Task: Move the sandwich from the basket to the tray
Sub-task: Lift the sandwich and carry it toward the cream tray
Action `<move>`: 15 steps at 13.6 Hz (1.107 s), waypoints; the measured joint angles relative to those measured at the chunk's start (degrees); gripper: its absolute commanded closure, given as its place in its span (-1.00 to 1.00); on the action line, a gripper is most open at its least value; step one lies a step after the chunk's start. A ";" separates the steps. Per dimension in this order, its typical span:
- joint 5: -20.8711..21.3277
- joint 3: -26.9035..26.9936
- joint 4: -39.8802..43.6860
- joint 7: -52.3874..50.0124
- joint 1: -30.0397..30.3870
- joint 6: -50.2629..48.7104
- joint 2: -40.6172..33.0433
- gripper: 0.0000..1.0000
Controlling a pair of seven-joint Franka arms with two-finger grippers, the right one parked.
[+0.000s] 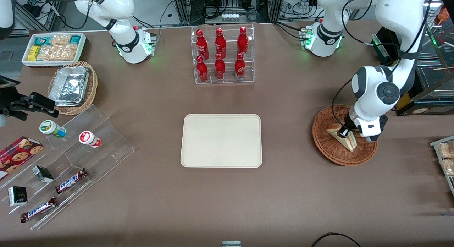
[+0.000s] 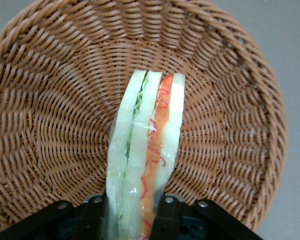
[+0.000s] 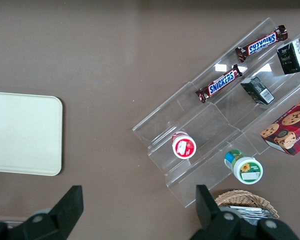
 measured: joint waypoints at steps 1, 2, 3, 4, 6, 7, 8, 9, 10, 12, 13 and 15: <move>1.88 -0.01 0.45 0.00 -0.06 -1.30 -0.57 0.88; 3.88 -0.07 1.44 0.00 -0.15 -4.29 -1.25 0.88; 5.70 -0.24 3.19 0.12 -0.45 -8.77 -1.99 0.87; 6.96 -0.42 5.88 0.41 -1.40 -14.08 -2.73 0.87; 7.51 -0.67 12.56 2.09 -4.73 -23.95 -3.77 0.86; 7.51 -0.82 16.34 3.22 -6.54 -28.62 -4.15 0.86; 7.50 -0.96 20.05 4.25 -8.15 -32.47 -4.41 0.86; 7.43 -1.07 23.70 5.00 -9.64 -35.49 -4.59 0.86; 7.03 -1.20 26.80 5.41 -10.97 -37.50 -4.70 0.86; 4.63 -1.63 31.62 6.06 -13.84 -39.04 -4.82 0.80; 3.67 -1.79 33.23 6.24 -15.61 -39.13 -4.83 0.79; 2.56 -2.03 34.86 6.37 -20.28 -39.16 -4.69 0.79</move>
